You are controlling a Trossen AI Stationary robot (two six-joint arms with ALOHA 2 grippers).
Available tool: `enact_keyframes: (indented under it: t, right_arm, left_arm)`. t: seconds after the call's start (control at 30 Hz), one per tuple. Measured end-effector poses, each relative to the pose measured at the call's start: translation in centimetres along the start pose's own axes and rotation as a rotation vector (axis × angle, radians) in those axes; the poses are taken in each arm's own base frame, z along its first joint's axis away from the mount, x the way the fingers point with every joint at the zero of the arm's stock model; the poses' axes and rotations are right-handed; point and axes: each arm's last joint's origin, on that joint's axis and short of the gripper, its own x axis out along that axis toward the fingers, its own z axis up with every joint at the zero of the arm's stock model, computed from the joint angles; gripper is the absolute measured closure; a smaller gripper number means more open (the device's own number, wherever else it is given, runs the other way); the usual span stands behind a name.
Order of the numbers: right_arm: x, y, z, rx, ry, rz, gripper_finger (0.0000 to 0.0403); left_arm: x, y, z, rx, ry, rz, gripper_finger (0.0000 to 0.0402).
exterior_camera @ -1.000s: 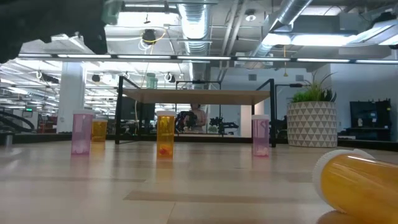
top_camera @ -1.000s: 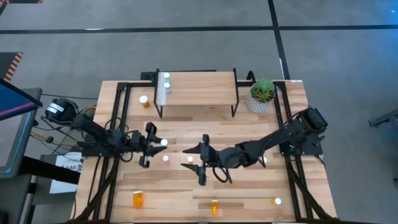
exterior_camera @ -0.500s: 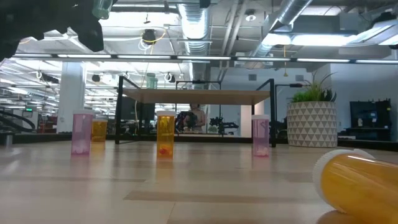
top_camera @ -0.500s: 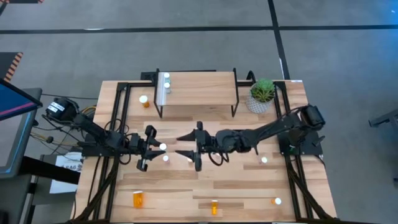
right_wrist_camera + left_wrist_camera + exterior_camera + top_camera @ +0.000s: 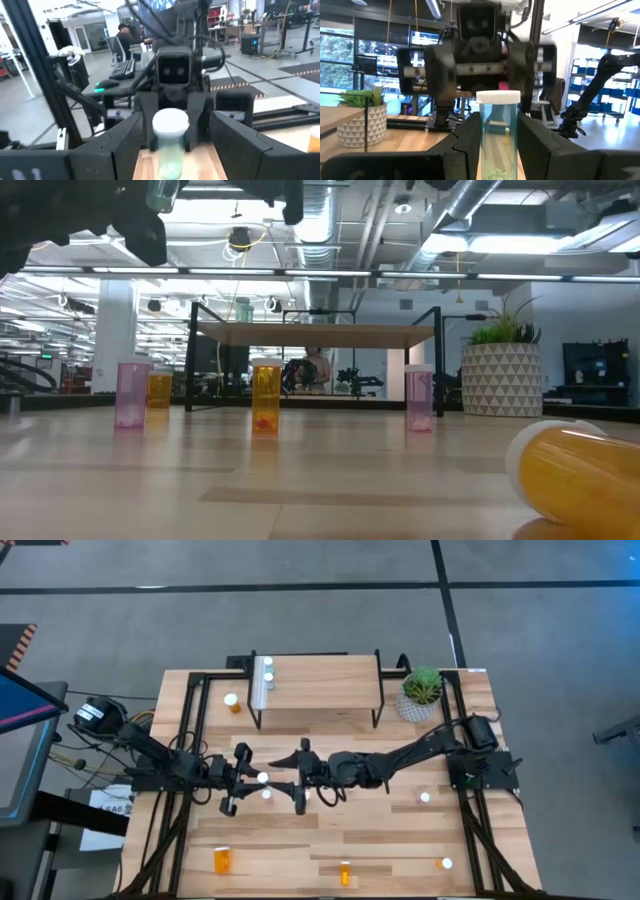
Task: Pick and place medicine bottles onto shelf by color
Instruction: Put the blue pill bottle on the shelf aligned with the other blue pill bottles
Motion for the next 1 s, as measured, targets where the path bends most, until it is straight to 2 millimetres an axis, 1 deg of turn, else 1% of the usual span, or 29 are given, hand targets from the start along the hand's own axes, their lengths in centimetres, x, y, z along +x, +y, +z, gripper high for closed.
enact_keyframes:
  t: [0.07,0.23,0.33,0.43,0.6,0.7,0.77,1.0]
  right_arm:
    - [0.0,0.0,0.4,0.001,-0.004,-0.003,0.0147]
    - [0.1,-0.3,-0.1,-0.008,0.028,-0.01,0.0147]
    - [0.0,-0.3,-0.1,-0.008,0.04,-0.004,0.0147]
    - [0.1,-0.3,-0.3,-0.008,0.054,0.002,0.0147]
    - [0.0,-0.2,-0.3,-0.007,0.054,0.005,0.0147]
    - [0.0,-0.2,-0.3,-0.005,0.059,0.006,0.0147]
    - [0.0,-0.2,-0.5,-0.009,0.075,0.004,0.0147]
    - [0.0,-0.1,-0.7,0.004,0.099,0.005,0.0147]
  left_arm:
    - [0.0,0.0,0.0,0.0,0.0,-0.003,0.0308]
    - [0.0,0.0,0.0,-0.007,-0.002,-0.003,0.0308]
    - [0.1,-0.1,0.4,-0.056,-0.035,0.003,0.0308]
    - [1.0,-0.3,0.7,-0.091,-0.022,0.046,0.0308]
    - [3.2,-1.0,0.8,-0.052,0.106,0.059,0.0308]
    - [4.1,-1.3,1.0,-0.035,0.156,0.064,0.0308]
    - [4.3,-1.4,1.1,-0.025,0.168,0.064,0.0308]
    - [4.3,-1.7,1.2,-0.014,0.16,0.059,0.0308]
